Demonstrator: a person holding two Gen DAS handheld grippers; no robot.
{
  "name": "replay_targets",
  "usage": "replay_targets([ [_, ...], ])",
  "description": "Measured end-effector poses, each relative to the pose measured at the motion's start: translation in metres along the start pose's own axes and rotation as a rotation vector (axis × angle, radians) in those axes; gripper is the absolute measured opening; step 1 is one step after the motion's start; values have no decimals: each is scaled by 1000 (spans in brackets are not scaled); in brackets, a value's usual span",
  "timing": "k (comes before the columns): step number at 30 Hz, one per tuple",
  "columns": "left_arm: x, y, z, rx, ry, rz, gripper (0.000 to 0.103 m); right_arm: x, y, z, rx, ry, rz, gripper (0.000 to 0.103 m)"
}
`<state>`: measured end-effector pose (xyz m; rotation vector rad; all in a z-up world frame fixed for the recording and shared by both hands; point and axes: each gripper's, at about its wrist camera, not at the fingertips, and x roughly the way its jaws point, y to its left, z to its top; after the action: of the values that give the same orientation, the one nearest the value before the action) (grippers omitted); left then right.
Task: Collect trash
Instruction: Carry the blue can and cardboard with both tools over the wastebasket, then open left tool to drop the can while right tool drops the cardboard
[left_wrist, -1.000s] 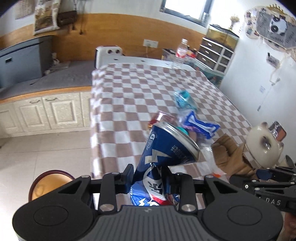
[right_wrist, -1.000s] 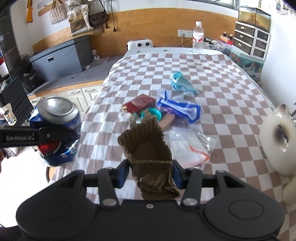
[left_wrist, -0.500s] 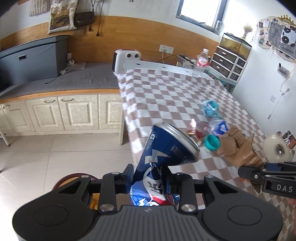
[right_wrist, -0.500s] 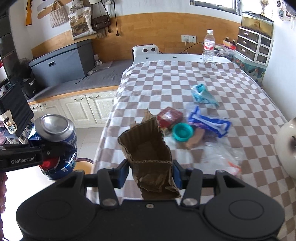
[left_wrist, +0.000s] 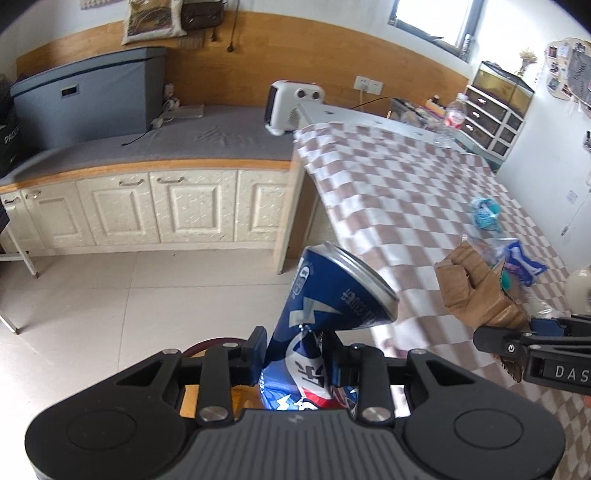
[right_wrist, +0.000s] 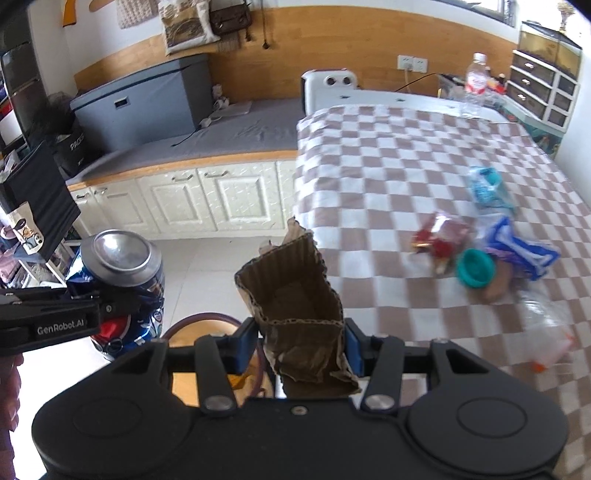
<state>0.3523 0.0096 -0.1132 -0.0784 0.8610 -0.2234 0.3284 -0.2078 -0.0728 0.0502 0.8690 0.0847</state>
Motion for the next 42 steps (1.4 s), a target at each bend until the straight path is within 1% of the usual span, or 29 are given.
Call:
replay_targets([
  [7,22,51,-3,-35,55,25,34,40,39,8,-12,60,15,50],
  [11,42,75,-6,-64,100,36,34,66,55,11,-14,105,24,50],
  [17,82,103,-17,-112,189,57,34,106,70,13,-23,178,30,50],
  [21,108,116,-27,-144,246,73,34,138,74,11,-17,246,41,50],
  [26,142,126,-43,-186,321,86,34,185,78,-1,22,354,81,50],
  [30,169,131,-56,-210,388,93,34,225,87,-15,26,456,86,51],
  [32,181,132,-62,-212,420,94,34,242,91,-23,29,494,93,52],
  [38,202,142,-80,-247,467,106,34,280,99,-41,17,586,103,52],
  [42,210,150,-85,-263,481,121,34,294,102,-54,43,632,141,54],
])
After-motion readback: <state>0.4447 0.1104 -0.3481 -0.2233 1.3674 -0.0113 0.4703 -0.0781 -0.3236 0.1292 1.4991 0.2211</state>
